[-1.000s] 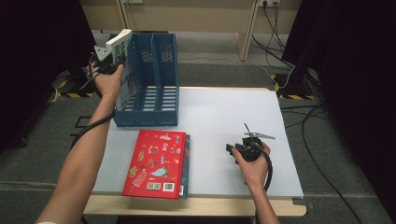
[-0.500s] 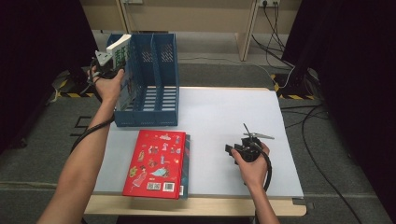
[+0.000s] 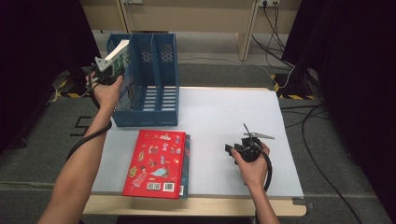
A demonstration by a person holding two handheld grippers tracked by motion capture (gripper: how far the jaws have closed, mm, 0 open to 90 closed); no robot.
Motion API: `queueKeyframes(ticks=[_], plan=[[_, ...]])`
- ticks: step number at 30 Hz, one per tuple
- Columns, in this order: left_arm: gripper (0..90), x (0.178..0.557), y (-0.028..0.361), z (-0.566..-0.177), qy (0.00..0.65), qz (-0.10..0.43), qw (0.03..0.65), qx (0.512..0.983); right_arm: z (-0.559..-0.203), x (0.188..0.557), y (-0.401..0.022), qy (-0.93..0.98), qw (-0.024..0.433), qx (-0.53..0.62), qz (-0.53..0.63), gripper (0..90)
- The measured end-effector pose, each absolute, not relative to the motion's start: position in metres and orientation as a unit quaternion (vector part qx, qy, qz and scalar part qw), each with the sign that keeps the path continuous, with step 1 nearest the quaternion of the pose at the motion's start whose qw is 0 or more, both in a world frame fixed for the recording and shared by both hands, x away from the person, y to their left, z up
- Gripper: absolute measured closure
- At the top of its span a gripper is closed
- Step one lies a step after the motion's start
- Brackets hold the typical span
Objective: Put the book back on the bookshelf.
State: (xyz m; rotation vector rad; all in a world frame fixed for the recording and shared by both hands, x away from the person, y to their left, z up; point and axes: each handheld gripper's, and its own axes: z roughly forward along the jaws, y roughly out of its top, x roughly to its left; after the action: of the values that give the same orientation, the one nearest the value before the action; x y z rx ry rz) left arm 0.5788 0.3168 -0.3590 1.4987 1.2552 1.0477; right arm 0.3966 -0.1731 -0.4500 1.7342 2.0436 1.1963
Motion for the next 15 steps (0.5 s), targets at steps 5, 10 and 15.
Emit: queueKeyframes(ticks=[5, 10, 15], plan=[[72.1, 0.569, 0.315, -0.365, 0.504, 0.422, 0.435, 0.616, -0.45, 0.395, -0.172, 0.693, 0.101, 0.587, 0.406, 54.8], [72.0, 0.564, 0.314, -0.366, 0.5, 0.425, 0.432, 0.619, -0.447, 0.394, -0.172, 0.695, 0.104, 0.583, 0.408, 54.5], [71.7, 0.559, 0.313, -0.368, 0.501, 0.424, 0.437, 0.615, -0.445, 0.392, -0.174, 0.693, 0.106, 0.584, 0.409, 54.4]])
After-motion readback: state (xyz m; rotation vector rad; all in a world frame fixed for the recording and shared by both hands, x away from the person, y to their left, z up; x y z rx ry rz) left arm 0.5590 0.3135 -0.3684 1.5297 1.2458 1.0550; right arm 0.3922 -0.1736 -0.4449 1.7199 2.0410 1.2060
